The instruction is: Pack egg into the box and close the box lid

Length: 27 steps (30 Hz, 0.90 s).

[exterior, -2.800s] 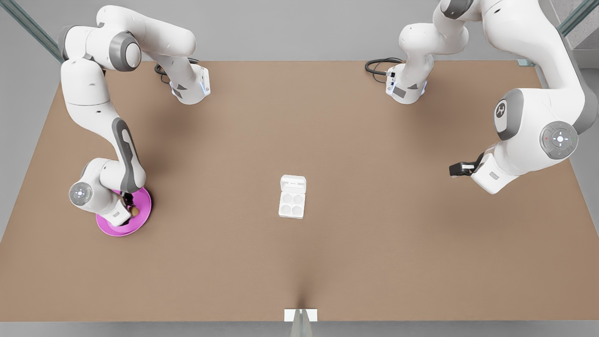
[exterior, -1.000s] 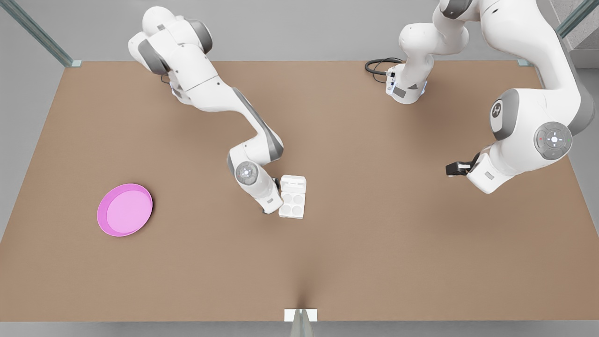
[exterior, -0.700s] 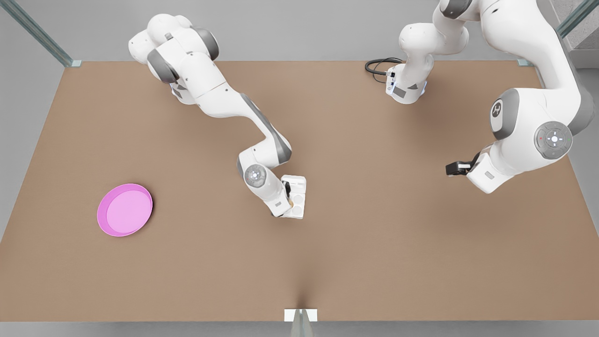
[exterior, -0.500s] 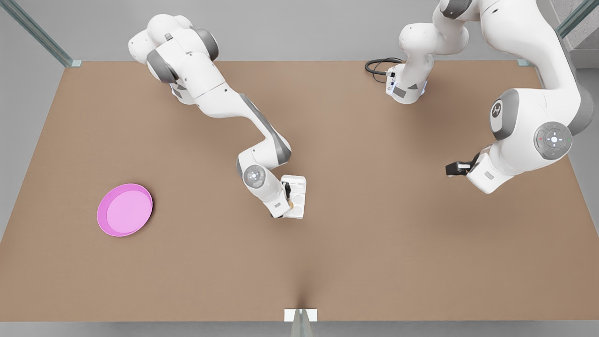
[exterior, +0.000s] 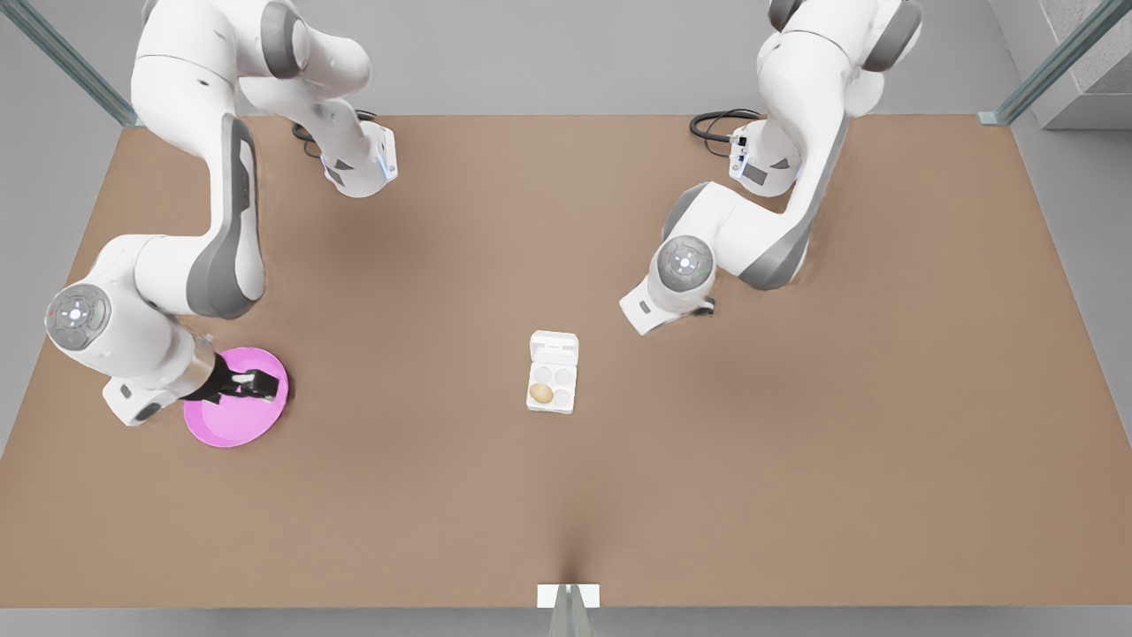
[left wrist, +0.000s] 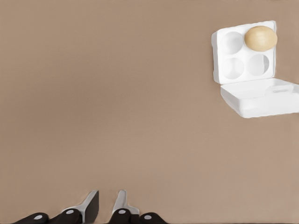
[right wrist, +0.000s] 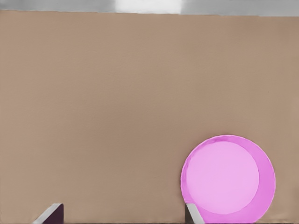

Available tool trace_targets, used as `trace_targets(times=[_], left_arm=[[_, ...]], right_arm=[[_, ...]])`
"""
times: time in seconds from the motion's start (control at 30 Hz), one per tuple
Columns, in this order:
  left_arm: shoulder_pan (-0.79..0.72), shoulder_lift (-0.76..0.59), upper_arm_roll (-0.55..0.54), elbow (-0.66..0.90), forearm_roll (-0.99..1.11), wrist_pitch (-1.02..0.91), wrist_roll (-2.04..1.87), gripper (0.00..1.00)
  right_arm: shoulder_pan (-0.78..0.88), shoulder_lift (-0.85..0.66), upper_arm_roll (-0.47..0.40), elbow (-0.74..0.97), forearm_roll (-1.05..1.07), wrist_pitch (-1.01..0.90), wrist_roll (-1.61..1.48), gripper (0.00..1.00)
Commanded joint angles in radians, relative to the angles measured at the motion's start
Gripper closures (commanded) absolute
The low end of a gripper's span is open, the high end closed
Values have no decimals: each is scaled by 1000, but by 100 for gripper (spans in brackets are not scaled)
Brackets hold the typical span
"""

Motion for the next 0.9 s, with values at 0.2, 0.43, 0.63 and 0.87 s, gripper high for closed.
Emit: trace_targets(times=[0.2,0.43,0.63,0.87], left_arm=[[-175,195,0,43,-151,318,-162,79],[-190,304,1,115,-145,425,-173,79],[-190,356,1,169,-142,427,-167,79],[-190,419,1,281,-145,425,-175,79]], right_arm=[[-140,-100,60,55,-34,-176,-8,0],[-155,-77,57,55,-34,-166,-5,0],[-154,-74,57,55,-34,-164,1,0],[-149,-72,57,57,-34,-162,1,0]])
